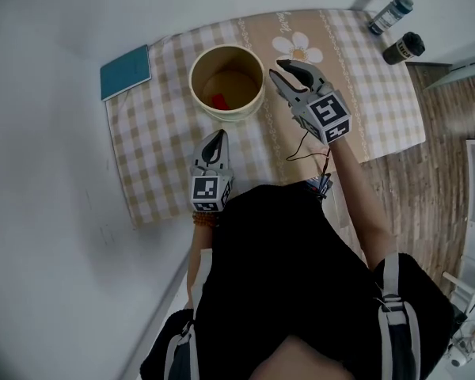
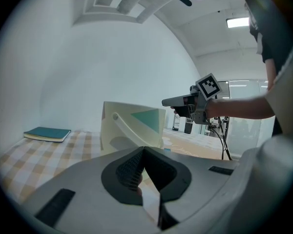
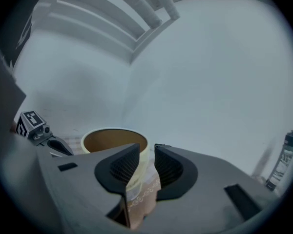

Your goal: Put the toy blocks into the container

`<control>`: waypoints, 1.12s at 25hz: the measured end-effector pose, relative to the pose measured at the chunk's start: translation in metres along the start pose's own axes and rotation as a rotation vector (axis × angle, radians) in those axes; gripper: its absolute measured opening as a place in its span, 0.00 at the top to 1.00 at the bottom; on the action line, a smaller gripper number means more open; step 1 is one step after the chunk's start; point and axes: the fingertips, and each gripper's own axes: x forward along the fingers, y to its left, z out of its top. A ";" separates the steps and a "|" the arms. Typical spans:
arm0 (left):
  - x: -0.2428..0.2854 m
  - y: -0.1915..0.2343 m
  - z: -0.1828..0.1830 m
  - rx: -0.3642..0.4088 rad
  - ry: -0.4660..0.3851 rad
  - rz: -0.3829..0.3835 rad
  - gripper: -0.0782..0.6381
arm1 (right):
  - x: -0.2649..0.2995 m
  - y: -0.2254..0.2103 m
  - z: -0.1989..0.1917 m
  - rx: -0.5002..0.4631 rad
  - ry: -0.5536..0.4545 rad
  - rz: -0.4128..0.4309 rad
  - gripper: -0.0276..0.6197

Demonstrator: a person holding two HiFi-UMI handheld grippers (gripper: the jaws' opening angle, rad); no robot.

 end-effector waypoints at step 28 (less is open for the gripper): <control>0.004 -0.012 -0.008 0.000 0.030 -0.012 0.90 | -0.012 -0.010 -0.189 0.057 0.383 0.031 0.69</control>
